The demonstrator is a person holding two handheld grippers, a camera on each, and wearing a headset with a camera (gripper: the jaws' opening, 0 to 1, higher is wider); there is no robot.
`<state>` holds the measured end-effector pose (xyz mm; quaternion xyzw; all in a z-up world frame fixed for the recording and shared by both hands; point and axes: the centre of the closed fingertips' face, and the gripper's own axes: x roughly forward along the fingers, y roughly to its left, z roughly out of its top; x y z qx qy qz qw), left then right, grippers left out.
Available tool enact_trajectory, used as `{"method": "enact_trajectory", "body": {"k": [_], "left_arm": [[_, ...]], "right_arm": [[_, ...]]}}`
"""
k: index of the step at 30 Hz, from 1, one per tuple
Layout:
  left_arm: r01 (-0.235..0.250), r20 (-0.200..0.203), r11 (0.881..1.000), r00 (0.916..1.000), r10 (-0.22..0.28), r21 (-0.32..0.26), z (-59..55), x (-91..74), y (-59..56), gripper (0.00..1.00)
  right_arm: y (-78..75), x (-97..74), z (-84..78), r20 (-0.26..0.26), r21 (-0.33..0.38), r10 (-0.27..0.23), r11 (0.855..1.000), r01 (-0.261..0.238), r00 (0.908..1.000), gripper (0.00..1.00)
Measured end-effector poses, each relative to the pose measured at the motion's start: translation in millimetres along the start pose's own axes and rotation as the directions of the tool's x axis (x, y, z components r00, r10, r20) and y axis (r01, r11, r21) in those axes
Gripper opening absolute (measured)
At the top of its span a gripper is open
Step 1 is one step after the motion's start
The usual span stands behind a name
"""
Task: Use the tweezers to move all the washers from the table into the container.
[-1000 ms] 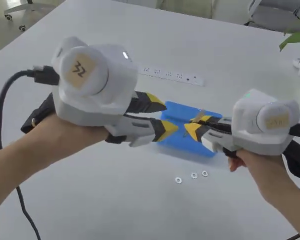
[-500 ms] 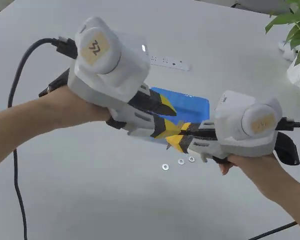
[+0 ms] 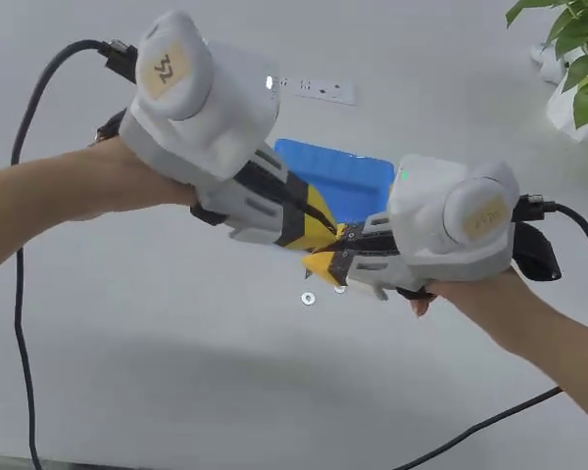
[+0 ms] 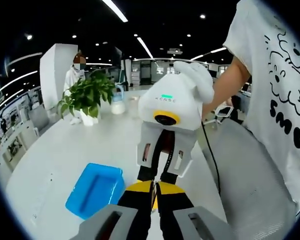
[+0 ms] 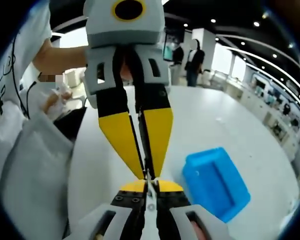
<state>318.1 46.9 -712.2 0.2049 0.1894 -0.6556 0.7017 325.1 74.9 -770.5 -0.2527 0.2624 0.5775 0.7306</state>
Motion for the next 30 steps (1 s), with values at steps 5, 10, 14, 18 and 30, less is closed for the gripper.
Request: {"method": "enact_trajectory", "body": {"k": [5,10,14,18,30], "left_arm": [[-0.057,0.028,0.998,0.9979,0.058,-0.022,-3.4,-0.3,2.6,0.0],[-0.116,0.039,0.99,0.992,0.12,-0.086,-10.2,1.7,6.3,0.0],[-0.124,0.038,0.982,0.9908,0.13,-0.14,-17.0,7.4,2.0,0.0],[-0.129,0.008,0.983,0.9914,0.131,-0.131,-22.3,11.3,-1.5,0.0],[-0.137,-0.018,0.982,0.9906,0.136,-0.133,-31.6,22.9,7.8,0.0]], "right_arm": [[-4.4,1.2,-1.8,0.015,0.025,-0.034,0.999,0.034,0.9993,0.03],[-8.0,7.1,-9.5,0.032,0.077,-0.067,0.995,0.064,0.9973,0.04],[-4.3,13.4,-15.8,0.046,0.133,-0.077,0.989,0.07,0.996,0.04],[-0.8,18.2,-20.5,0.047,0.141,-0.085,0.987,0.078,0.9952,0.04],[-7.4,23.0,-28.8,0.044,0.158,-0.075,0.985,0.067,0.9962,0.05]]}}
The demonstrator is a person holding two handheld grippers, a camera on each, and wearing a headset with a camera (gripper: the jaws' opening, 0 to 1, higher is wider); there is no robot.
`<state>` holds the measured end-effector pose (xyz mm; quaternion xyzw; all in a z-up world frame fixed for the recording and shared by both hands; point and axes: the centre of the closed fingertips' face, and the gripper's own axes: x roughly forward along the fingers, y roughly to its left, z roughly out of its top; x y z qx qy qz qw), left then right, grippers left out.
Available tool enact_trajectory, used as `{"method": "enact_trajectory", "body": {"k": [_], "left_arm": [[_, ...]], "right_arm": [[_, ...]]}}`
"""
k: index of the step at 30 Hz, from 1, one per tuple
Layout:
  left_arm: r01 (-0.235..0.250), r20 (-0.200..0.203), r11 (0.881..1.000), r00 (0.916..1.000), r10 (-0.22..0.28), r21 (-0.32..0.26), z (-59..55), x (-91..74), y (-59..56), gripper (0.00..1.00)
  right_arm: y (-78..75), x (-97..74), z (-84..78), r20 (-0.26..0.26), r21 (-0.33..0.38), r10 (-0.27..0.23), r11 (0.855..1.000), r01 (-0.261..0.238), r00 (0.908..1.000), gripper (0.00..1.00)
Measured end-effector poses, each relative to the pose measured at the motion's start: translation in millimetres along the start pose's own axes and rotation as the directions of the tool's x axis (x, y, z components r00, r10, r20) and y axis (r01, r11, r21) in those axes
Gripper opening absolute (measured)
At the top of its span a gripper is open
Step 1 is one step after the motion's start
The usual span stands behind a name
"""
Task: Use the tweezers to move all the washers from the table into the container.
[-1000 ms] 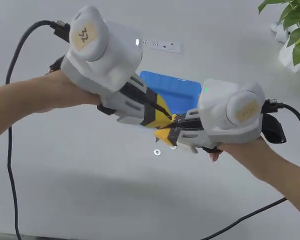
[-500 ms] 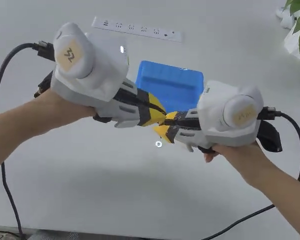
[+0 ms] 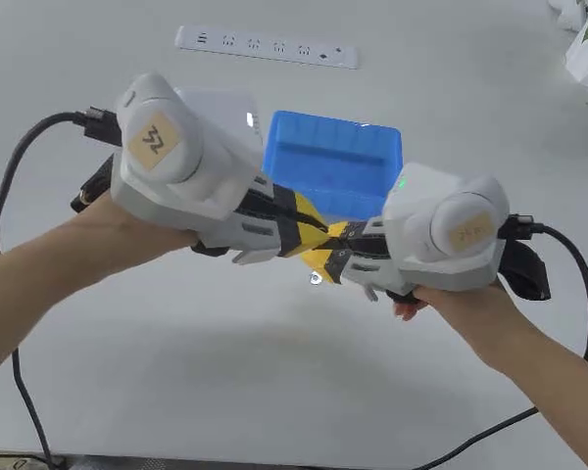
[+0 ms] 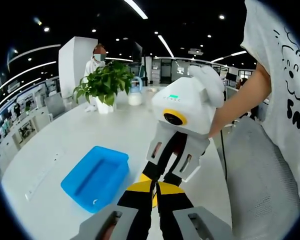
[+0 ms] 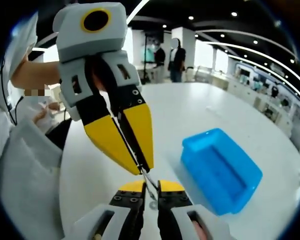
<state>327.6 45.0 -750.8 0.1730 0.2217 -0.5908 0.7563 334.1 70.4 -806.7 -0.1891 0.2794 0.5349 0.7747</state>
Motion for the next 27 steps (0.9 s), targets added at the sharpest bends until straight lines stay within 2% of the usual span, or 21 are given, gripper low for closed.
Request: {"method": "enact_trajectory", "body": {"k": [3,13,27], "left_arm": [[0.004,-0.008,1.0,1.0,-0.004,-0.003,-4.7,2.2,0.3,0.0],[-0.003,0.002,1.0,1.0,0.003,-0.03,-5.0,-2.0,1.0,0.0],[-0.011,0.005,1.0,0.9999,0.011,-0.028,-4.4,0.9,0.8,0.0]], "right_arm": [[0.8,0.7,-3.0,-0.011,-0.008,0.001,1.0,-0.001,0.9999,0.05],[3.9,-0.4,-4.1,-0.014,-0.001,0.007,1.0,-0.007,0.9999,0.05],[1.0,0.6,-4.6,-0.017,-0.003,0.014,1.0,-0.014,0.9998,0.05]]}}
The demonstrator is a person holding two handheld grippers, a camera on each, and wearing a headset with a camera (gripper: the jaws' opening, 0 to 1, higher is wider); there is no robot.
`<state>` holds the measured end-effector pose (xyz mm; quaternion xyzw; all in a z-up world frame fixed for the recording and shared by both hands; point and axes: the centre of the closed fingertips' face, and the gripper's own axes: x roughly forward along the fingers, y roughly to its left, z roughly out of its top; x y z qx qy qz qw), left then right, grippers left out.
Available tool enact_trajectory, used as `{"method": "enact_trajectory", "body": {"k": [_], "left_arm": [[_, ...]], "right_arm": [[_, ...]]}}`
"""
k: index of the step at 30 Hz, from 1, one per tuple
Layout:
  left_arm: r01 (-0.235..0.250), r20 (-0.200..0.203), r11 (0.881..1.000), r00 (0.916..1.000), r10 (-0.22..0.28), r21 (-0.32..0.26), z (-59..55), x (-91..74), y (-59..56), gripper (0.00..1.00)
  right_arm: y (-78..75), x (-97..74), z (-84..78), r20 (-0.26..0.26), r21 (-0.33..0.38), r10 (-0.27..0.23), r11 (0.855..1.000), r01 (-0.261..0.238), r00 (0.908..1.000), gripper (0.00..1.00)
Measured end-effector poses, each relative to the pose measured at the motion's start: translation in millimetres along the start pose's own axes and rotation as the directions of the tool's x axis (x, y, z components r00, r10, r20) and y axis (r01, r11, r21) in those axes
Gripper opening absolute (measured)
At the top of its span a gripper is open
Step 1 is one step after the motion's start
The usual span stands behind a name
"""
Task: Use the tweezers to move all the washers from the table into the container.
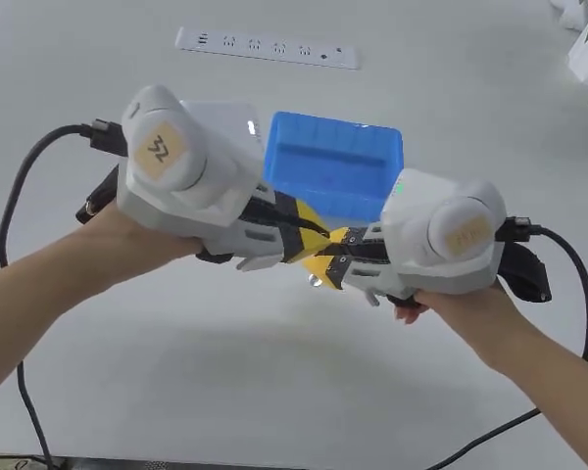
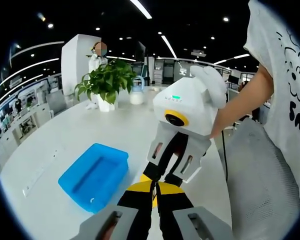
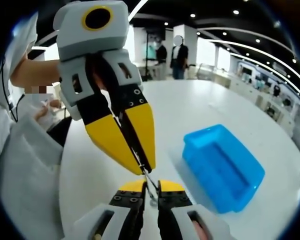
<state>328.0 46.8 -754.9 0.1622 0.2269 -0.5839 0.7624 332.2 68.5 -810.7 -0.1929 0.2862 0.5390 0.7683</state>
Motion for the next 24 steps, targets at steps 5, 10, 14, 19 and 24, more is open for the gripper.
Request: {"method": "enact_trajectory", "body": {"k": [5,10,14,19,24], "left_arm": [[-0.006,-0.026,0.999,0.9996,0.007,0.04,-2.2,2.5,-2.3,0.0],[-0.006,-0.019,1.0,0.9998,0.007,0.031,-1.9,3.0,-1.3,0.0],[-0.005,-0.016,0.999,0.9999,0.005,0.032,-3.4,3.1,-0.8,0.0],[-0.004,-0.018,0.999,0.9998,0.005,0.039,-4.1,2.2,-0.4,0.0],[-0.002,-0.019,0.999,0.9998,0.003,0.035,-3.9,2.0,-1.1,0.0]], "right_arm": [[1.6,-0.2,-3.0,-0.002,0.029,0.011,1.0,-0.011,0.9999,0.06],[1.2,0.3,-3.7,0.0,0.027,0.01,1.0,-0.01,1.0,0.06],[1.3,2.8,-8.5,-0.004,0.031,0.013,0.999,-0.013,0.9999,0.07],[1.6,3.0,-9.4,0.0,0.018,0.014,1.0,-0.014,0.9999,0.07],[2.0,3.9,-9.6,-0.004,-0.009,0.021,1.0,-0.021,0.9998,0.06]]}}
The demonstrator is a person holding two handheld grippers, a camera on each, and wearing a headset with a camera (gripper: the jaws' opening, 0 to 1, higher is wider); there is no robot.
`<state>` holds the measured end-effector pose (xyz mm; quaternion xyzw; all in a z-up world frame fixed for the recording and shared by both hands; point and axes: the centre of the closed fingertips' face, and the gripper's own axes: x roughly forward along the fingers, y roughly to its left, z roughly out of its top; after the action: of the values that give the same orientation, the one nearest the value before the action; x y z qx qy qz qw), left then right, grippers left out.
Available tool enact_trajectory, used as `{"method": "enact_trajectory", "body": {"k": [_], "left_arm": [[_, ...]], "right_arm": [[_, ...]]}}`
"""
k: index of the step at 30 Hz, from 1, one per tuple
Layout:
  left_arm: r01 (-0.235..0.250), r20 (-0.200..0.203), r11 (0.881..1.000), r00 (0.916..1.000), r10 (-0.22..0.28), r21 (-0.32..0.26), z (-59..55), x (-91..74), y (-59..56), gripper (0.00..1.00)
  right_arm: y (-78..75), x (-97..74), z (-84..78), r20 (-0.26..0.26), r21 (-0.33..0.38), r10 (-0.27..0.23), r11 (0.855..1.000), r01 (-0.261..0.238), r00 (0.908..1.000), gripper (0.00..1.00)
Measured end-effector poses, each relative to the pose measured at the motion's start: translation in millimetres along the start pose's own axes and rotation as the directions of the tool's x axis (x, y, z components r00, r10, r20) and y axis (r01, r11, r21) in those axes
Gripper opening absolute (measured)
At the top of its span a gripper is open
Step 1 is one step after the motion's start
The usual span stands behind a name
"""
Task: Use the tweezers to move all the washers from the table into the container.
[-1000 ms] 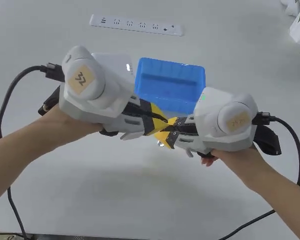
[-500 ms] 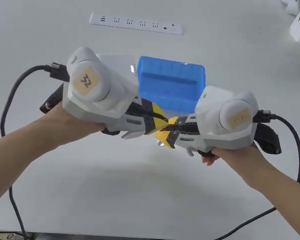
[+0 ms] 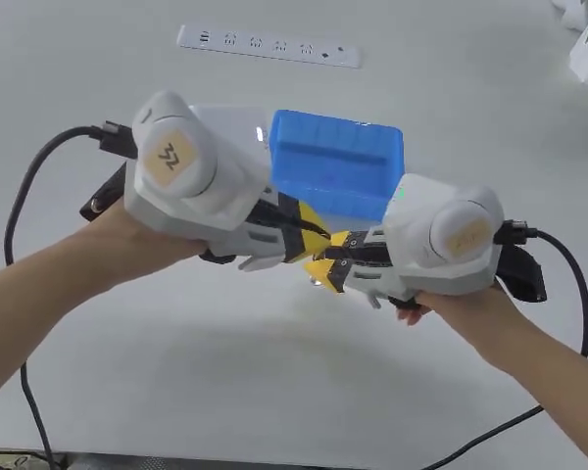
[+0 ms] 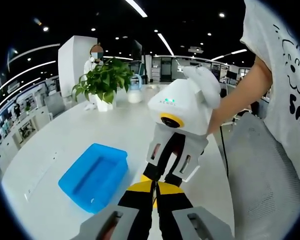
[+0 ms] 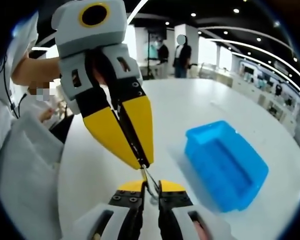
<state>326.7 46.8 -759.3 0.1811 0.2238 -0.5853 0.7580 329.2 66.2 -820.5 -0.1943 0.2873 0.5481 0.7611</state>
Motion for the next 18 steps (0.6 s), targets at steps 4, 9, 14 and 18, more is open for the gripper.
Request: {"method": "enact_trajectory", "body": {"k": [4,9,14,18], "left_arm": [[-0.002,-0.002,1.0,1.0,0.002,0.002,0.7,0.6,-0.8,0.0],[-0.001,-0.011,1.0,0.9999,0.001,0.023,2.2,3.0,-4.2,0.0],[0.013,-0.018,0.999,0.9998,-0.012,0.036,6.3,0.3,-10.8,0.0],[0.002,-0.016,0.998,0.9999,-0.001,0.059,13.5,-4.6,-14.6,0.0]], "right_arm": [[0.2,0.1,0.0,-0.02,-0.044,-0.007,0.999,0.006,0.9998,0.05],[0.5,-2.6,-2.3,-0.054,-0.079,-0.027,0.997,0.023,0.9982,0.04],[6.8,-7.4,-1.2,-0.058,-0.095,-0.021,0.995,0.015,0.9981,0.04],[8.2,-12.0,4.6,-0.056,-0.107,-0.024,0.994,0.018,0.9981,0.03]]}}
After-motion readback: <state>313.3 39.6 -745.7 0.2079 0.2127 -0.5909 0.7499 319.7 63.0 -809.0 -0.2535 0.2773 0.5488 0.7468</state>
